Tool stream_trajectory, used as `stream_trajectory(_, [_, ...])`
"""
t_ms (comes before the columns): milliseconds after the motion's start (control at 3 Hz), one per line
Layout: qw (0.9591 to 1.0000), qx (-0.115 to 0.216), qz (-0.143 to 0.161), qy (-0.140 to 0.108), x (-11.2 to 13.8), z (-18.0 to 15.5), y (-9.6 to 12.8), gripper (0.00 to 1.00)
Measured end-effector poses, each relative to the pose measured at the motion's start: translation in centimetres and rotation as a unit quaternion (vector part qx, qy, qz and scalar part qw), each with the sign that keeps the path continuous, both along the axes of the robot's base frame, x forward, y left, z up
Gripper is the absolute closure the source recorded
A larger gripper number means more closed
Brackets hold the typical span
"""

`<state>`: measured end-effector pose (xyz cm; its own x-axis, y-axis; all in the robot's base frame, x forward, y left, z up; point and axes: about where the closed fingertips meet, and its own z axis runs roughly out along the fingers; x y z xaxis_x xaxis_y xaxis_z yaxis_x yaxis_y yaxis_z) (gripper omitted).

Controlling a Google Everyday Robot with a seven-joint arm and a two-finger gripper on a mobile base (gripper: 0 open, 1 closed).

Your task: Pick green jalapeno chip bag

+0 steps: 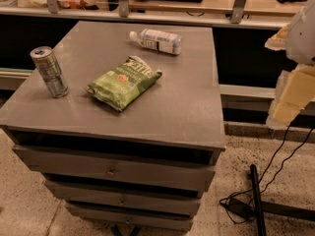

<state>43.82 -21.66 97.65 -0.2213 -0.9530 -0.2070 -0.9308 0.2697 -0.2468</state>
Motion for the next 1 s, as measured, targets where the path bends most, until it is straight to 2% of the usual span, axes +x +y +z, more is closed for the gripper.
stream_trajectory(667, [1.0000,0.001,0.001,0.000,0.0,0.0,0.0,0.00])
stream_trajectory(1000, [0.9997,0.005,0.022,0.001,0.5,-2.0,1.9,0.00])
